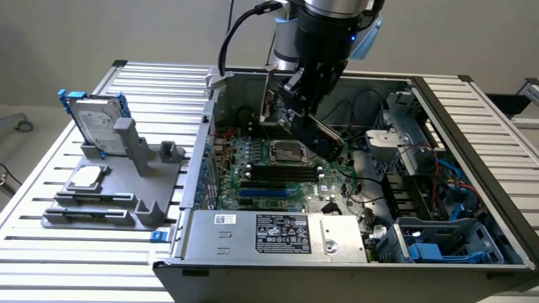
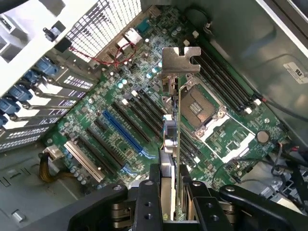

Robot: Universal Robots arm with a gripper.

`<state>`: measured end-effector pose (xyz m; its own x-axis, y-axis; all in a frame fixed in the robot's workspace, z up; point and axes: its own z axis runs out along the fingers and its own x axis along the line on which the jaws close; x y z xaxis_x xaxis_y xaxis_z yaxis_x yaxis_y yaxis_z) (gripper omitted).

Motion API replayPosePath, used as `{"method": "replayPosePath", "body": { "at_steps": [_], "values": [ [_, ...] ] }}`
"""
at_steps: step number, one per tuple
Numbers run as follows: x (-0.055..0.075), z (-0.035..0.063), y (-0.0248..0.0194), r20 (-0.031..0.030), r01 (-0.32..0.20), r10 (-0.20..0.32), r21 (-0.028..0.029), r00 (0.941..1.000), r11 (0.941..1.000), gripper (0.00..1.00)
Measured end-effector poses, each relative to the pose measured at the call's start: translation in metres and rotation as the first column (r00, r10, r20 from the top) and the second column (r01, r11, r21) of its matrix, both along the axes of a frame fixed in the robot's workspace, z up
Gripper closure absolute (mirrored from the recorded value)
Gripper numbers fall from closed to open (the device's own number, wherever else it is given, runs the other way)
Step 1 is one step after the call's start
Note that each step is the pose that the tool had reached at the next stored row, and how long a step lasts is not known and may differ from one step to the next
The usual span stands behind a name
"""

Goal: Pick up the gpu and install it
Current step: 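Insert the gpu into the slot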

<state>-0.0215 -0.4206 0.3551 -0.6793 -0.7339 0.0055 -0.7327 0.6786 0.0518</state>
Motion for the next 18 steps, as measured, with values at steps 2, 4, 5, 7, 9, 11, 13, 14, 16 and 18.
{"method": "replayPosePath", "body": {
  "at_steps": [2, 4, 5, 7, 9, 11, 13, 14, 16, 18],
  "values": [
    [0.0, -0.0004, 0.0, 0.0001, -0.034, 0.034, 0.0062, 0.9994, 0.9994, 0.74],
    [0.0, -0.0008, 0.0, 0.0004, -0.069, 0.069, 0.0114, 0.9976, 0.9976, 0.74],
    [0.0, -0.001, 0.0, 0.0005, -0.087, 0.087, 0.0138, 0.9962, 0.9961, 0.74],
    [0.0, -0.0015, 0.0, 0.0011, -0.124, 0.124, 0.0188, 0.9923, 0.9922, 0.74],
    [0.0, -0.0019, 0.0, 0.0016, -0.159, 0.159, 0.0227, 0.9873, 0.9871, 0.74],
    [0.0, -0.0022, 0.0, 0.0022, -0.196, 0.196, 0.0265, 0.9807, 0.9803, 0.74],
    [0.0, -0.0027, 0.0, 0.0031, -0.231, 0.231, 0.03, 0.973, 0.9725, 0.74],
    [0.0, -0.0031, 0.0, 0.0037, -0.248, 0.248, 0.0324, 0.9688, 0.9682, 0.74],
    [0.0, -0.0037, 0.0, 0.0061, -0.28, 0.28, 0.0412, 0.9599, 0.959, 0.74],
    [0.0, -0.0045, 0.0, 0.0088, -0.312, 0.311, 0.0499, 0.9502, 0.9489, 0.74]
  ]
}}
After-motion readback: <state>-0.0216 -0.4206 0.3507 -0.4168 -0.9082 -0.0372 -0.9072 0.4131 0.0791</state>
